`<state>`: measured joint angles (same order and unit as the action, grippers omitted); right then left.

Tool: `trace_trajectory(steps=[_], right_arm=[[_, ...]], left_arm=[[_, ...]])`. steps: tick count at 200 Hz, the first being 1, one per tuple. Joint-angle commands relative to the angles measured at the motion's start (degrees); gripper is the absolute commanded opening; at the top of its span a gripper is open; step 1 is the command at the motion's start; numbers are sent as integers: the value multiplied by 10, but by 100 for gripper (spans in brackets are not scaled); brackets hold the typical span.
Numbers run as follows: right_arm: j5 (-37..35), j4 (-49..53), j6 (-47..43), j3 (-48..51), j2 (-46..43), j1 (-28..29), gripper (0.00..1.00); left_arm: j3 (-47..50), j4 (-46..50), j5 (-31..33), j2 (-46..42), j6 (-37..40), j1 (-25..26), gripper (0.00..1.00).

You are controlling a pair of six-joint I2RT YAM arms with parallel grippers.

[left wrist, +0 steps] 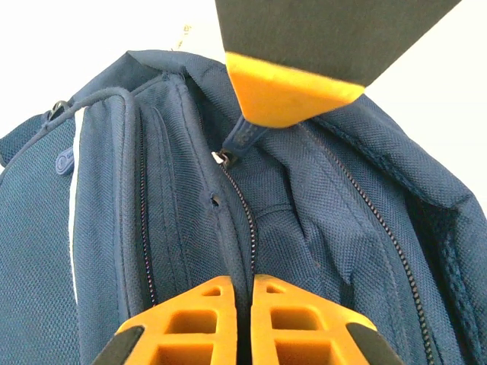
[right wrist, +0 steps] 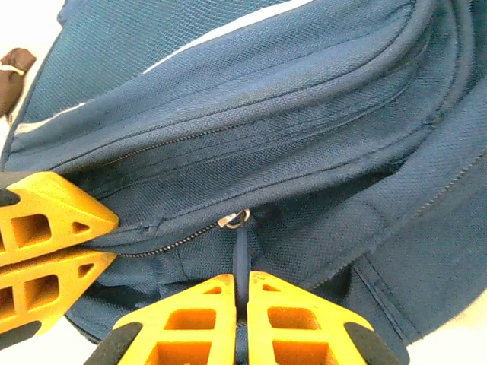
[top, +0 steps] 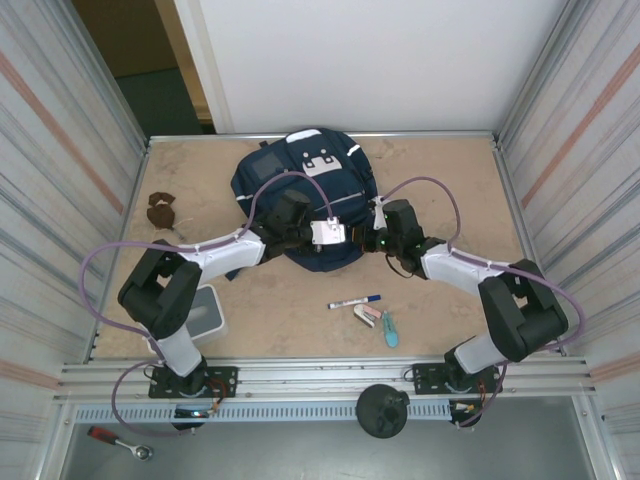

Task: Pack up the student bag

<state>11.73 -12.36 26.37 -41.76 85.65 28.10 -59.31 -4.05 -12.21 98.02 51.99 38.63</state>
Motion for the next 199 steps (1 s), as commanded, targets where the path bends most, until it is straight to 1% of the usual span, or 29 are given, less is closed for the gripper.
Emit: trace_trajectory(steps=[1, 74, 158, 199], right_arm=[[10, -35, -7, 1, 19, -2, 10], [10, -45, -6, -11, 46, -2, 13], [24, -62, -3, -23, 68, -1, 19], [26, -62, -3, -34, 82, -1, 19]], left_arm=[[11, -16, -40, -33, -9, 2, 0], [17, -19, -40, -39, -7, 3, 0], [20, -22, -37, -35, -5, 2, 0], [22, -22, -34, -37, -3, 3, 0]])
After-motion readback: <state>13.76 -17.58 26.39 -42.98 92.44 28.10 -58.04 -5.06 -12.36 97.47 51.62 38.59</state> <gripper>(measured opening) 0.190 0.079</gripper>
